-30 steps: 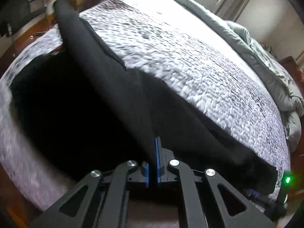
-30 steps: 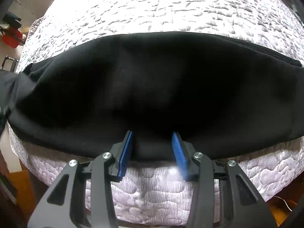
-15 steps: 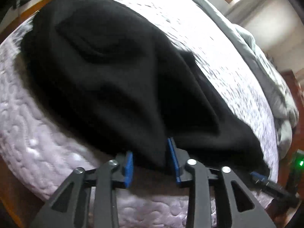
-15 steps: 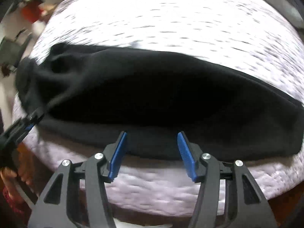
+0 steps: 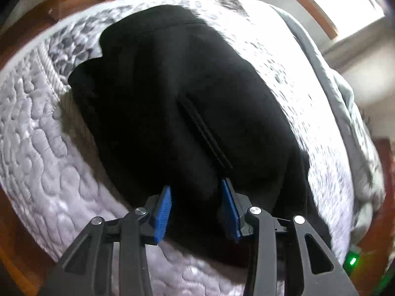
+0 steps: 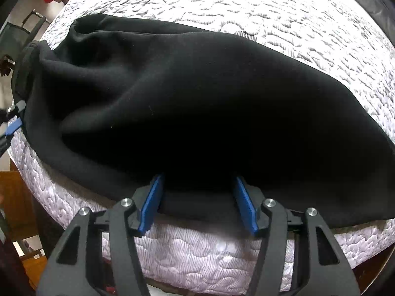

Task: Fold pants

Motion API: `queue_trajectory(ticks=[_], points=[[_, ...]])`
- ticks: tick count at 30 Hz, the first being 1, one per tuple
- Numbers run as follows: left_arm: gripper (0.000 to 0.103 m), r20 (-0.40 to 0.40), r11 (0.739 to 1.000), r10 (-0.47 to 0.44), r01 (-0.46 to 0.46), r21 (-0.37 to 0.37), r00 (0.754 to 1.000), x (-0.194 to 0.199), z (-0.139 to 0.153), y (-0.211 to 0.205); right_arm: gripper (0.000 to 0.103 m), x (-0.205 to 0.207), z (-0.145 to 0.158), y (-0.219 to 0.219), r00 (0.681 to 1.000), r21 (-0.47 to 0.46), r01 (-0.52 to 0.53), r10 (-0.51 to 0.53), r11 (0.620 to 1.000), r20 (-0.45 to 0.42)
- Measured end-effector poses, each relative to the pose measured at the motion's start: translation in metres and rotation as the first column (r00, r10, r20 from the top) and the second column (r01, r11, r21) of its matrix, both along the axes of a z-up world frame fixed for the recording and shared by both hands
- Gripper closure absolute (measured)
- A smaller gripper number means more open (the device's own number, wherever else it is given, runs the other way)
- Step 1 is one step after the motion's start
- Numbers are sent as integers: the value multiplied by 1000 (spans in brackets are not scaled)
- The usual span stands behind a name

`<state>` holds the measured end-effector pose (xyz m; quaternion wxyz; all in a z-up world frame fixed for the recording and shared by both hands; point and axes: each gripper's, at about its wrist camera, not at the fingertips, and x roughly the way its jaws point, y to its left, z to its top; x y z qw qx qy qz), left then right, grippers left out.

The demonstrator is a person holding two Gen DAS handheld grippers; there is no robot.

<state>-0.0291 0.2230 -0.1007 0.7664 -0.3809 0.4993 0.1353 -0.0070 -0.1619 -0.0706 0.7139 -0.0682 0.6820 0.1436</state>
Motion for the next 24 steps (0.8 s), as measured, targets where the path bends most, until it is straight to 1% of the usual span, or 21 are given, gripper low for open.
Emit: queue_trajectory(ticks=[2,4,5,6,8,9,12,13,14,15,16,18,19,20,22,24], points=[[63,-5,999,12,-13,-42,1000,3,-7,5,45,2,-3,3,1000,4,5,-5,1000,-1],[70,1,999,28,-28,-43,1000,2,-8,6,45,6,-7,4,1000,5,10,-10,1000,-2],[78,15,998,39,-39,-43,999,-2,-8,5,45,6,-8,5,1000,4,11,-11,1000,-2],[84,31,998,39,-38,-40,999,-9,-6,5,44,6,-8,4,1000,3,12,-12,1000,-2],[87,68,999,43,-41,-27,997,-16,0,1,44,10,-12,-4,1000,5,14,-14,1000,-5],[88,82,999,49,-47,-19,995,-25,4,4,44,18,-11,-10,1000,8,15,-15,1000,-10],[89,136,998,63,-64,9,989,-49,19,5,44,26,-10,-16,1000,20,21,-20,1000,-20],[89,151,998,58,-63,31,987,-55,24,0,44,25,-10,-19,1000,23,22,-21,999,-22],[89,152,996,53,-62,57,987,-53,26,-5,44,30,-11,-26,1000,24,20,-20,999,-23],[89,145,995,50,-63,83,988,-59,24,-8,44,31,-11,-27,1000,23,19,-18,1000,-23],[89,113,993,49,-61,105,992,-57,14,-11,43,33,-12,-27,1000,21,18,-18,1000,-23],[87,36,993,44,-48,110,998,-59,-14,-10,42,35,-11,-26,1000,11,16,-16,1000,-22],[86,35,993,44,-47,106,998,-58,-20,-10,42,36,-11,-26,1000,6,14,-14,1000,-22],[85,36,993,39,-43,109,999,-58,-19,-10,42,35,-12,-24,1000,4,13,-13,1000,-21],[84,33,992,27,-30,123,999,-57,-6,-13,42,35,-12,-26,1000,12,12,-12,1000,-19],[82,32,988,-4,-1,157,999,-59,11,-16,42,35,-13,-28,1000,19,13,-13,1000,-22]])
